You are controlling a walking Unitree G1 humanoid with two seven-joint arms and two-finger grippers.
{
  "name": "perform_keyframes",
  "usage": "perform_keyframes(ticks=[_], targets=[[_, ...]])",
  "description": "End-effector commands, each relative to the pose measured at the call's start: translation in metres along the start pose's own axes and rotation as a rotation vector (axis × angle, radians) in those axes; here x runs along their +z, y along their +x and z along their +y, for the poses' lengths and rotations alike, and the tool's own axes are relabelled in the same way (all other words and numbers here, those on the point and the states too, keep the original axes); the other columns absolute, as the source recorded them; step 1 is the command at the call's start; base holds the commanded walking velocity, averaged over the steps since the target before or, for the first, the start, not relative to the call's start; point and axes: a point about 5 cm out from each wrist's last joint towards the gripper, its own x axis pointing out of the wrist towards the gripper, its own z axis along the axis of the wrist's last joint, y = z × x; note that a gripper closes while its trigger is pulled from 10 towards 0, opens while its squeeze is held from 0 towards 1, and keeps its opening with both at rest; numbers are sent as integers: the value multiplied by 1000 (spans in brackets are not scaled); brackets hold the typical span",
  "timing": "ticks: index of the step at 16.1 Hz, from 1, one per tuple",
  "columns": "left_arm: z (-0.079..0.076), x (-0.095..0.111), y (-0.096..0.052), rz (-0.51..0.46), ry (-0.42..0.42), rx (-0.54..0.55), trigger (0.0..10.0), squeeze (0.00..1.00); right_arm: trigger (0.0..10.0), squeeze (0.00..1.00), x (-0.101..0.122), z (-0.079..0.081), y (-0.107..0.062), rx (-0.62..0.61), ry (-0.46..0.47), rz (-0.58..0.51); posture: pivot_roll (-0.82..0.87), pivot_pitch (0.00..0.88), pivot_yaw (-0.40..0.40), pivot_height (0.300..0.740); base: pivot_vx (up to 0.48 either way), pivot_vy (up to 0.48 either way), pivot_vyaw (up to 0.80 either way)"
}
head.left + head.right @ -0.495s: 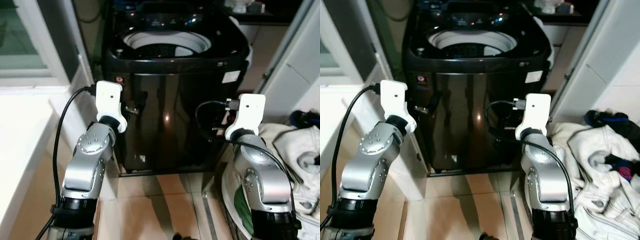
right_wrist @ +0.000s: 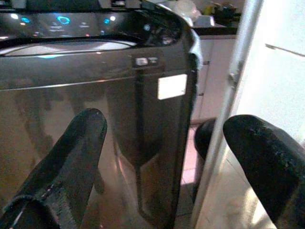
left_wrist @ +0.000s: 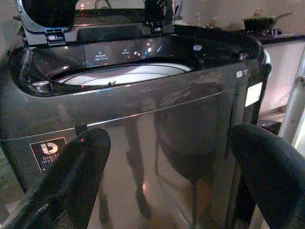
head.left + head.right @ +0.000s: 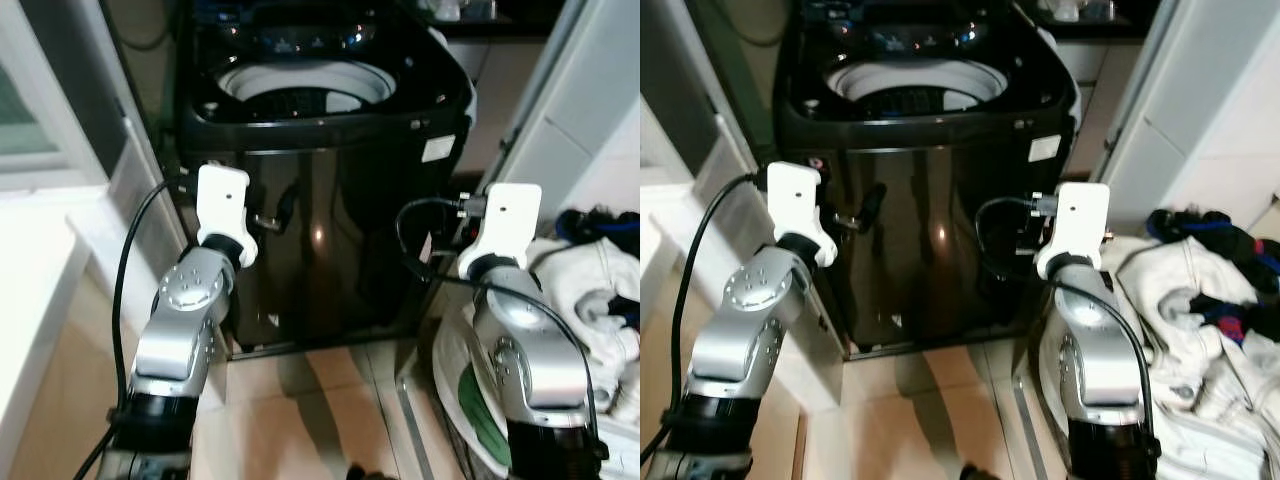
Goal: Clothes washing
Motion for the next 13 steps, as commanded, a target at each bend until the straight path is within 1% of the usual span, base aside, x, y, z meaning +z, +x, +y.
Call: perform_keyframes(ticks=[1,2,4,5,7,9,11,12,13], targets=[[-3,6,4,-25,14,-8,10000,0,10000,0,2,-6,-3,-30,-26,-8,-107,0,46,740,0,0,-775],[-5,7,6,-22,9,-30,10000,0,10000,0,3,-9,-4,-53,-46,-15,-107,0,46,740,0,0,-775],[-11,9,10,-53,47,-67,10000,0,10000,0,5,-12,-5,-77,-26,-24,-121,0,77,740,0,0,-778],[-13,9,13,-55,52,-82,10000,0,10000,0,7,-13,-6,-92,-17,-26,-131,0,91,740,0,0,-781],[-15,9,15,-64,55,-87,10000,0,10000,0,8,-15,-7,-108,-23,-22,-131,0,91,740,0,0,-781],[-15,8,18,-62,73,-85,10000,0,10000,0,11,-17,-7,-119,-33,-27,-150,0,110,740,0,0,-781],[-15,8,19,-67,64,-79,10000,0,10000,0,17,-17,-7,-130,-49,-34,-156,0,106,740,0,0,-775],[-14,7,19,-66,42,-76,10000,0,10000,0,19,-17,-7,-130,-71,-31,-157,0,98,740,0,0,-775],[-13,6,19,-67,20,-68,10000,0,10000,0,24,-13,-7,-104,-78,-43,-156,0,83,740,0,0,-781]])
